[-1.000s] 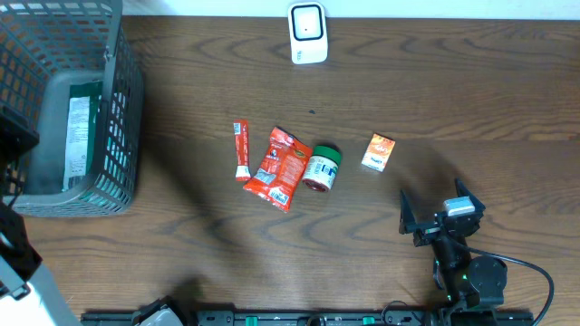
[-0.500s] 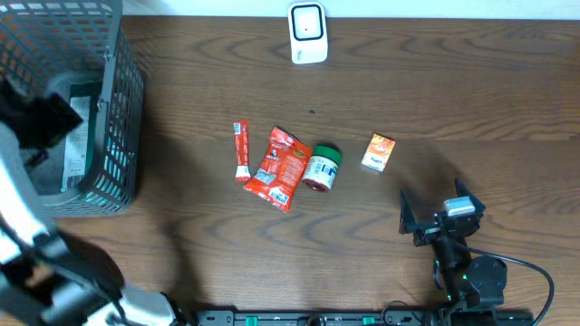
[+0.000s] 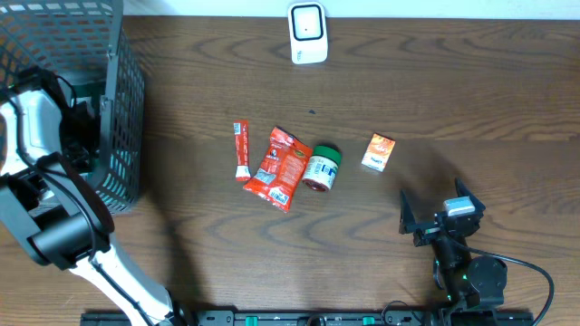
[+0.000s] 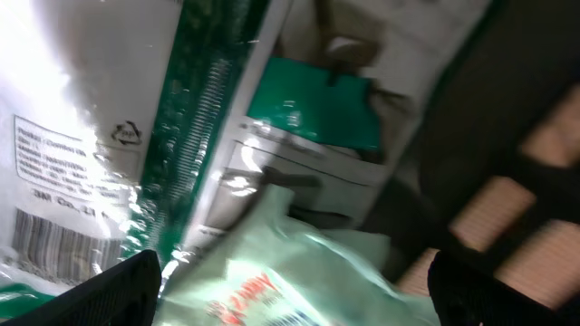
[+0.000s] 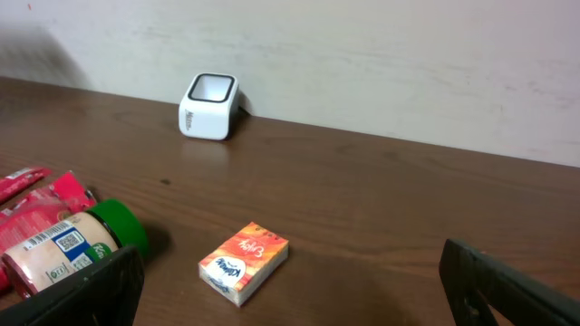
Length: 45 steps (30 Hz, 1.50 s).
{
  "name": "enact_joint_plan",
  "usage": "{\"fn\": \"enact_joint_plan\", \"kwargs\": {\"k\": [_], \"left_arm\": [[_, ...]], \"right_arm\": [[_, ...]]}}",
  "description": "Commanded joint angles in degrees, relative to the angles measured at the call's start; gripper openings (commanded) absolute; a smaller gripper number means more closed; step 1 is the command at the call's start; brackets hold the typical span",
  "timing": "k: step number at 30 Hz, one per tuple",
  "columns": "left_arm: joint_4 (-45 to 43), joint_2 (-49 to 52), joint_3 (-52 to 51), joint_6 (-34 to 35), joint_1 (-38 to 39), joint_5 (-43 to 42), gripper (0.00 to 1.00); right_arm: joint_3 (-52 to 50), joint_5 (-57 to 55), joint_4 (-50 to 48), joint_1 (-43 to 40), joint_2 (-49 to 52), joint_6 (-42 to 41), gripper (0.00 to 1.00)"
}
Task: Scan the item barcode
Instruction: 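Reach the left gripper into the basket and grasp the mint-green wipes pack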
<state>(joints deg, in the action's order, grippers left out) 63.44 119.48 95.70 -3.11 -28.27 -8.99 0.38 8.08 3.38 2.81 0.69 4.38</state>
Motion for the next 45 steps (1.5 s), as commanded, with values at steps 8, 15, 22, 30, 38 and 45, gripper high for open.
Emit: {"fn": "enact_joint_plan", "kwargs": {"k": [8,15,22,30,38,45], "left_arm": [[0.15,2.34,0.76,3.17,0.72,7.1,0.53],[-2.95,0.09,4.24,5.68,-2.86,7.08,0.35],[-3.08,-2.1,4.26,8.2,-3.87,6.49,0.64],[-0.07,-8.24,4.22,8.83,-3.45,6.49,0.75],[-2.75,-9.01,-7.13,9.31,0.0,7.89,0.76],[-15.69,-9.01,-18.84,9.77,2.62,13.88,0.77]], "right_arm": [[-0.07,-0.07,0.22,-0.63,-0.24,-0.5,0.99],[-0.07,-0.07,0.22,-0.63,-0.24,-0.5,0.99],[-0.07,-0.07,0.22,-0.63,-0.24,-0.5,0.99],[-0.07,-0.07,0.22,-0.63,-0.24,-0.5,0.99],[-0.07,-0.07,0.22,-0.63,-0.24,-0.5,0.99],[-0.07,-0.07,0.22,-0.63,-0.24,-0.5,0.99]]}}
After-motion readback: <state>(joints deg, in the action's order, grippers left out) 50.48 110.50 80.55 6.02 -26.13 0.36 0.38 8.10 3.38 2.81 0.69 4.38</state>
